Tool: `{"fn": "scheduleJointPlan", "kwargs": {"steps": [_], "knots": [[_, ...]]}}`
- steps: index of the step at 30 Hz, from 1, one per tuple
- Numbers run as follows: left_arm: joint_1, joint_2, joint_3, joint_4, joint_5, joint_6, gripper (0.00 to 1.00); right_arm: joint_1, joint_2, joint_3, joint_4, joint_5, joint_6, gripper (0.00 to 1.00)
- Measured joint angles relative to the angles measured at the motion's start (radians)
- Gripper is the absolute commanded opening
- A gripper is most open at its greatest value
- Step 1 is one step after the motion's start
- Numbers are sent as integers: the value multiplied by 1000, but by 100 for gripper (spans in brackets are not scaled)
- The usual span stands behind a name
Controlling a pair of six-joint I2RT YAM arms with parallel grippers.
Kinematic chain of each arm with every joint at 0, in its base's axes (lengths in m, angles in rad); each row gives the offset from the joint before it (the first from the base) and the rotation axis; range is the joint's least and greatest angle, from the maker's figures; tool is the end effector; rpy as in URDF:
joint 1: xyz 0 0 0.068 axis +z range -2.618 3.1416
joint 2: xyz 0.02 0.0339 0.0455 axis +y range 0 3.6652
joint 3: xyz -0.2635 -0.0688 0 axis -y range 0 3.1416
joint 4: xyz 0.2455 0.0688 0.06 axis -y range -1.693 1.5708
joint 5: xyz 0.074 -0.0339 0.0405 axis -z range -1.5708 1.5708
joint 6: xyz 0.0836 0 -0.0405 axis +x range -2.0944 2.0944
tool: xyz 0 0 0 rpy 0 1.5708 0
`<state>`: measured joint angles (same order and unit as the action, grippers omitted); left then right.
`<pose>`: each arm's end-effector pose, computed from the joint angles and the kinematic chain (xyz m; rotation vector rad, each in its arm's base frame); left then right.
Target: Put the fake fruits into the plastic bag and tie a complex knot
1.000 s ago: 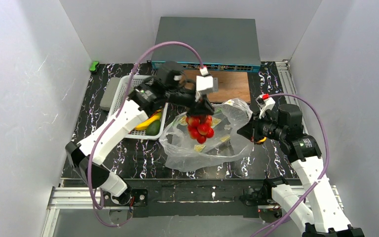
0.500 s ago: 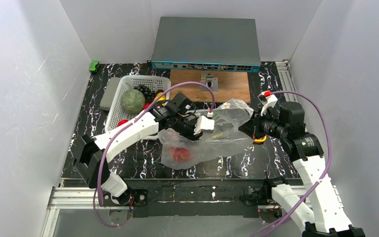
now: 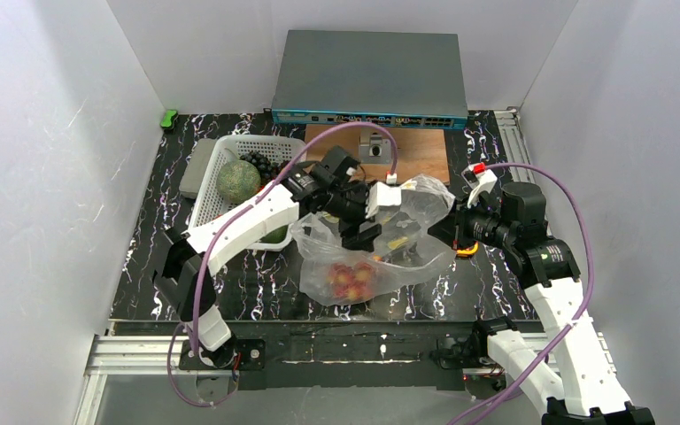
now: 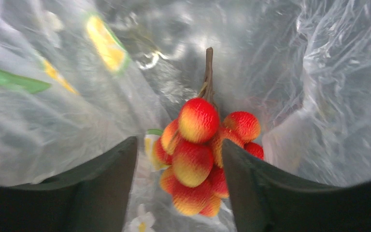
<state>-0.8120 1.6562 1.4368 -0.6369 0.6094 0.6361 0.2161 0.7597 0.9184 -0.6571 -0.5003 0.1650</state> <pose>0.2326 -0.3149 0.2735 1.7734 1.5867 -0.8179 0.1783 0.0802 0.3226 -0.3659 2.0547 0.7499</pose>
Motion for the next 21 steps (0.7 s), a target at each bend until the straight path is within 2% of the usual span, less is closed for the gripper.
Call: {"fn": "scheduleJointPlan", "kwargs": {"steps": [1,2,4,9,12,16,19,21], "knots": [[0,-2,30,12,7,-26,80,0,1,0,0,-2,-2,1],[0,-5,63,26,15,-54,89,0,1,0,0,-4,-3,1],[0,-17,126,55,30,-112,94,0,2,0,0,-6,-6,1],[27,-80,242,122,80,-274,96,0,2,0,0,-13,-10,1],[119,-147,249,138,120,-380,95,0,1,0,0,-19,-13,1],[389,-251,212,106,134,-478,94,0,-1,0,-3,-23,-19,1],[646,-362,95,14,95,-468,94,0,-5,0,-10,-25,-23,1],[770,-406,34,-50,34,-438,94,0,-8,0,-16,-26,-27,1]]}}
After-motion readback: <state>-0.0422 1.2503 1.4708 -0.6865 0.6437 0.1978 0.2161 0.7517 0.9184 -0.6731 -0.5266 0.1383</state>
